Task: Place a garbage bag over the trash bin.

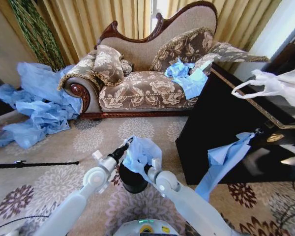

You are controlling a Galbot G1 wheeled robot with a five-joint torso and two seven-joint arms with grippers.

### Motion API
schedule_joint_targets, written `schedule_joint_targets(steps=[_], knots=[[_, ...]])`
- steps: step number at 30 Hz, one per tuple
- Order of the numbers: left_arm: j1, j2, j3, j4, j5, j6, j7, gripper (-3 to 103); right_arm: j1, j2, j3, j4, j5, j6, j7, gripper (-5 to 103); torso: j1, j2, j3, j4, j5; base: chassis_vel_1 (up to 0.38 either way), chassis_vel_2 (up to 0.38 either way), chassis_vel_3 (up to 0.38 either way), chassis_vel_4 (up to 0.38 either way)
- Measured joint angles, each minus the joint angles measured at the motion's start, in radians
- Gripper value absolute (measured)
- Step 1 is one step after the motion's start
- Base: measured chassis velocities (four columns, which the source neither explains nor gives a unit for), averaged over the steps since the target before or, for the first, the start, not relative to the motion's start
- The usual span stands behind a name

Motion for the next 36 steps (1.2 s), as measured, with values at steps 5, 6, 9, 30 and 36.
schedule_joint_targets(steps=[5, 6, 9, 30, 36], knots=[[0.058, -0.03, -0.056, -0.003, 0.016, -0.003, -0.018, 0, 0.05, 0.025, -0.041, -0.046, 0.018, -0.022, 0.031, 0, 0.0, 0.0, 0.0, 0.0, -0.0001, 0.0, 0.0, 0.0, 0.0], [0.065, -0.035, -0.063, 0.002, 0.021, -0.004, -0.022, 0, 0.06, 0.032, -0.049, -0.058, 0.022, -0.029, 0.038, 0, 0.0, 0.0, 0.0, -0.0001, -0.0002, 0.0, 0.0, 0.0, 0.0], [0.069, -0.044, -0.068, 0.026, 0.033, -0.014, -0.04, 0, 0.086, 0.054, -0.076, -0.096, 0.032, -0.043, 0.058, 0, 0.0, 0.0, 0.0, -0.0003, -0.0001, 0.0, 0.0, 0.0, 0.0], [0.074, -0.11, -0.071, 0.129, 0.175, -0.052, -0.095, 0, 0.166, 0.254, -0.14, -0.481, -0.066, -0.027, 0.043, 0, 0.0, 0.0, 0.0, -0.0001, 0.0, 0.0, 0.0, 0.0, 0.0], [0.05, -0.13, 0.003, 0.154, 0.249, -0.052, -0.121, 0, 0.171, 0.313, -0.107, -0.597, -0.101, -0.016, -0.002, 0, 0.0, 0.0, 0.0, -0.0002, -0.0001, 0.0, 0.0, 0.0, 0.0]])
